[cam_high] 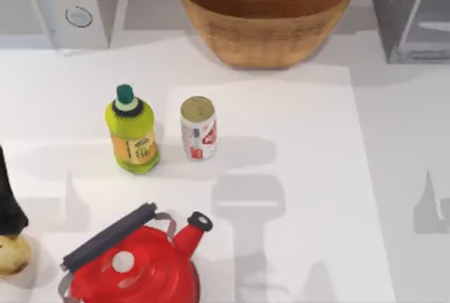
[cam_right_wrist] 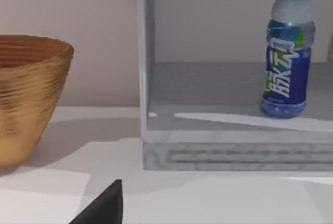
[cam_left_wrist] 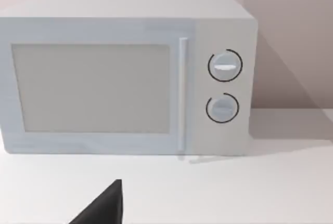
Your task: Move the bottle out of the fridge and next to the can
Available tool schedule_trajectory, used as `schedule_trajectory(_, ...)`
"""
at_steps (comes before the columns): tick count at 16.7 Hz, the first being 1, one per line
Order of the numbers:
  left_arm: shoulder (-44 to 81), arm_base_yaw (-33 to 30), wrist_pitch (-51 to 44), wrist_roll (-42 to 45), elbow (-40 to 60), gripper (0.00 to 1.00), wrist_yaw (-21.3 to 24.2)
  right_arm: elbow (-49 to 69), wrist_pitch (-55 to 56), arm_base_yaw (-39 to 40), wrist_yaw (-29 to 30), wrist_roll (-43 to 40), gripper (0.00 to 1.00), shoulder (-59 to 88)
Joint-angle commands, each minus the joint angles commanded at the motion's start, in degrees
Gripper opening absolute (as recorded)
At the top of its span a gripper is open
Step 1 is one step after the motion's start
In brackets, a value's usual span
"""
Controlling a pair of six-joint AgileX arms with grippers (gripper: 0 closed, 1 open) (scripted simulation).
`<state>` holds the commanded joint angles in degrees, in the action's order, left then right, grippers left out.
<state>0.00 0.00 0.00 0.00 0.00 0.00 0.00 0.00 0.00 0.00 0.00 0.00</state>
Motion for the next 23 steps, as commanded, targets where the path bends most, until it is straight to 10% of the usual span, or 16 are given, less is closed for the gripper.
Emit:
schedule_trajectory(9,0.00,0.00,0.00,0.00,0.00,1.00,0.00,10.26,11.41,-2.86,-2.51,-0.13,1.00,16.83)
schedule_trajectory(23,0.00,0.00,0.00,0.00,0.00,1.00,0.00,49.63,55.17,-13.84,-12.13,-0.64,1.00,105.86)
